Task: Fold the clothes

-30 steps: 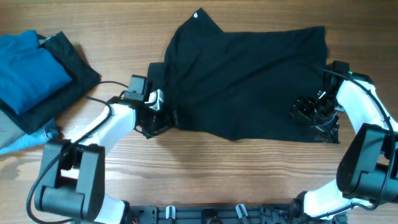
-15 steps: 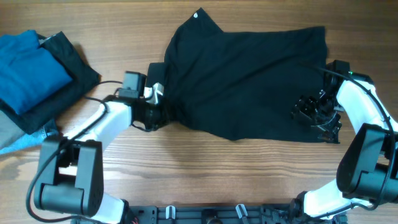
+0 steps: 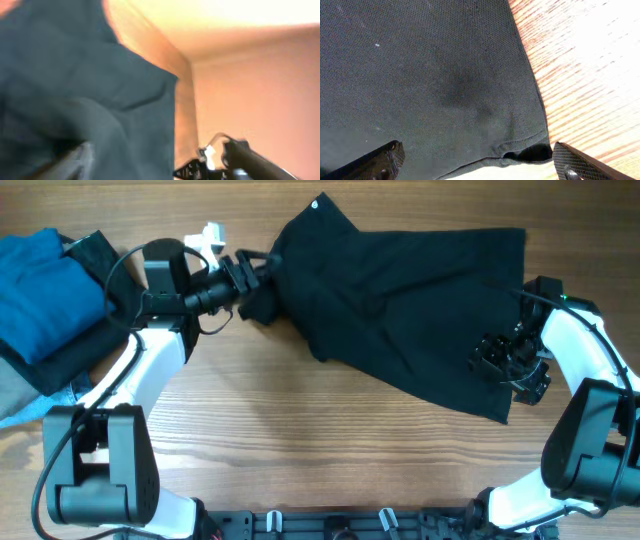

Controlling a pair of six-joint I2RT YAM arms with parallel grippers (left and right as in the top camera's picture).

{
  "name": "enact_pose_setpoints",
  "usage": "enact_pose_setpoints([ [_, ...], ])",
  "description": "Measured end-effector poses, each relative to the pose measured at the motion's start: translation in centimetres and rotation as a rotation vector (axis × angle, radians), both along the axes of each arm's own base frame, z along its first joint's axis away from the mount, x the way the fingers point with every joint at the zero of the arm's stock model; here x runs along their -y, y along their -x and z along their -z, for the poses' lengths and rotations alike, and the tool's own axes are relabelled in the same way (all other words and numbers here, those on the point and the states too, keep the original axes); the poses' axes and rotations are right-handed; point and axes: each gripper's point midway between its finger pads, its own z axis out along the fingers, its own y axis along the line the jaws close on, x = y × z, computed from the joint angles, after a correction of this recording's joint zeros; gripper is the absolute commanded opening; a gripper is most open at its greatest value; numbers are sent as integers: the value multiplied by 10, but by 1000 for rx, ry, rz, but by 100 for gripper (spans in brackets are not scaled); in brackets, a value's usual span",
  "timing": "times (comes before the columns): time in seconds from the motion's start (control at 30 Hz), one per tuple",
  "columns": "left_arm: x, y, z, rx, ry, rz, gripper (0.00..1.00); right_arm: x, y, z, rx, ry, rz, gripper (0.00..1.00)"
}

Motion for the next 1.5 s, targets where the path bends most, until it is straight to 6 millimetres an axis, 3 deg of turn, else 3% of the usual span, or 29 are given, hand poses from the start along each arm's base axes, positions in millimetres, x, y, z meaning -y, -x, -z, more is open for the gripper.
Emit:
enact_pose_setpoints([
  [0.13, -7, 12, 36, -183, -60, -71, 98, 0, 0, 0, 1, 0, 0, 100],
  [0.27, 1, 54, 76, -398, -142, -21, 94, 0, -1, 0, 2, 1, 0, 100],
  [0.4, 12, 97, 101, -530, -245, 72, 80, 0, -1, 0, 3, 1, 0, 100],
  [0.6, 26, 137, 123, -534, -464, 222, 85, 0, -1, 0, 3, 1, 0, 100],
  [0.73, 39, 144, 131, -462, -611, 277, 79, 0, 0, 0, 2, 1, 0, 100],
  [0.97, 79, 150, 133, -290, -750, 360, 78, 0, 1, 0, -2, -1, 0, 100],
  [1.13, 91, 150, 143, -211, -863, 363, 76, 0, 1, 0, -2, -1, 0, 100],
  [1.43, 90, 131, 165, -131, -996, 308, 54, -1, 2, 0, -10, -2, 0, 100],
  [1.5, 89, 127, 166, -120, -1007, 299, 37, -1, 2, 0, -10, -2, 0, 100],
])
